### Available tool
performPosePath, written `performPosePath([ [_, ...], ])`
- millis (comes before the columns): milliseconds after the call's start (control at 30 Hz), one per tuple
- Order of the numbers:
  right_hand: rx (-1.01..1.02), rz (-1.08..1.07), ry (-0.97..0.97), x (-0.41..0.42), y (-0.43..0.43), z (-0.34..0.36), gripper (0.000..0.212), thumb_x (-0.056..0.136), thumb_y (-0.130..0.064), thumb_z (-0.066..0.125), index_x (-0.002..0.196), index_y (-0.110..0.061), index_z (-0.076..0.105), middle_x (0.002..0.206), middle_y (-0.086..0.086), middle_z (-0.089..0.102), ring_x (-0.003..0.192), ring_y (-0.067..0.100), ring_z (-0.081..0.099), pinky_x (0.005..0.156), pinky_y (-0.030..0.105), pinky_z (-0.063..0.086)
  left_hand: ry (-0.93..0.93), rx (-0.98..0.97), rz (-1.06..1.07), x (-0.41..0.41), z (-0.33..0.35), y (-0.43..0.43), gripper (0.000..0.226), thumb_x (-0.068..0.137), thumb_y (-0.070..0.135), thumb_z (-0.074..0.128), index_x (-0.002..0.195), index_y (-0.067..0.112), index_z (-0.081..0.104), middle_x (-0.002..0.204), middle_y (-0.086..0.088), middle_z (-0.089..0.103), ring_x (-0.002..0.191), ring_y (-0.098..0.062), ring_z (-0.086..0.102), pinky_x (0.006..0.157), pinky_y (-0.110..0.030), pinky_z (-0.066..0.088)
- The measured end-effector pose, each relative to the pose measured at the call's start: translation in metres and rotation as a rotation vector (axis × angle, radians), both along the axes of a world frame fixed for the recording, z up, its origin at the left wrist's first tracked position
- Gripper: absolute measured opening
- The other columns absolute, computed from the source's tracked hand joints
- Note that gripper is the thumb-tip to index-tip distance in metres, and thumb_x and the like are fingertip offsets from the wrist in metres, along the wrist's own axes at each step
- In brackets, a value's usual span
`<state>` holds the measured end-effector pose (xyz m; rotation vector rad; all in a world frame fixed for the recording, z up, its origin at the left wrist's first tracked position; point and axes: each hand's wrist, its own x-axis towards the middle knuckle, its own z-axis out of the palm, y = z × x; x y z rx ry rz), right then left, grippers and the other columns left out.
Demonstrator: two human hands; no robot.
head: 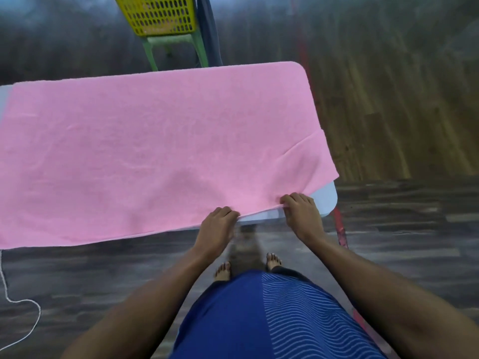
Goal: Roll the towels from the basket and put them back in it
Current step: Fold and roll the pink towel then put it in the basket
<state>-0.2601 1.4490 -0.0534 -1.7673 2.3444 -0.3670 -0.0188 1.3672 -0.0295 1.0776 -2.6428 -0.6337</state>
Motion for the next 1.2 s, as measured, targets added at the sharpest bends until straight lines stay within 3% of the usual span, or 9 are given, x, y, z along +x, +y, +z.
performPosePath([
  [233,0.089,0.036,0.124,-0.06,0.029,0.008,0.017,0.079,-0.03,0.074,0.082,-0.018,0.063,0.081,0.0,0.066,0.081,0.026,0.061,0.085,0.04,0.042,-0.058,-0.029,0.042,-0.008,-0.002,0.011,0.017,0.08,0.001,0.072,0.093,0.011,0.069,0.089,-0.004,0.066,0.076,-0.027,0.058,0.06,-0.033,0.046],
  [467,0.045,0.007,0.129,-0.064,0.056,0.014,0.018,0.076,-0.014,0.073,0.089,-0.019,0.062,0.087,-0.001,0.065,0.086,0.025,0.058,0.085,0.038,0.035,-0.043,-0.049,0.049,-0.01,-0.006,0.02,0.009,0.088,0.006,0.068,0.096,0.008,0.07,0.091,-0.007,0.068,0.077,-0.029,0.059,0.062,-0.036,0.049],
  [733,0.047,-0.052,-0.083,-0.05,0.072,0.017,0.01,0.085,-0.006,0.064,0.09,-0.012,0.058,0.085,0.005,0.057,0.07,0.026,0.051,0.054,0.032,0.038,-0.06,-0.026,0.078,0.007,-0.009,0.025,0.014,0.087,0.0,0.065,0.099,0.007,0.069,0.094,-0.007,0.066,0.084,-0.029,0.059,0.067,-0.038,0.051],
  [867,0.112,-0.081,-0.108,-0.049,0.073,0.016,0.008,0.087,-0.006,0.061,0.091,-0.011,0.055,0.087,0.005,0.055,0.073,0.026,0.052,0.057,0.037,0.046,-0.085,-0.012,0.078,0.006,-0.009,0.029,0.016,0.083,-0.002,0.068,0.096,0.007,0.07,0.091,-0.007,0.066,0.082,-0.027,0.059,0.064,-0.036,0.051],
  [1033,0.191,-0.076,-0.112,-0.046,0.081,0.008,0.009,0.087,-0.006,0.058,0.092,-0.011,0.054,0.088,0.004,0.054,0.077,0.027,0.052,0.058,0.034,0.04,-0.191,0.048,0.064,0.01,-0.022,0.033,0.024,0.075,-0.004,0.069,0.094,0.011,0.069,0.088,-0.003,0.064,0.083,-0.026,0.058,0.063,-0.029,0.039],
  [1200,0.175,-0.032,-0.144,-0.042,0.078,0.01,0.019,0.087,-0.031,0.067,0.098,-0.017,0.061,0.094,-0.001,0.06,0.087,0.021,0.054,0.073,0.037,0.048,-0.151,0.046,0.06,0.011,-0.02,0.031,0.014,0.083,0.006,0.066,0.096,0.009,0.069,0.089,-0.006,0.067,0.082,-0.028,0.059,0.069,-0.036,0.047],
])
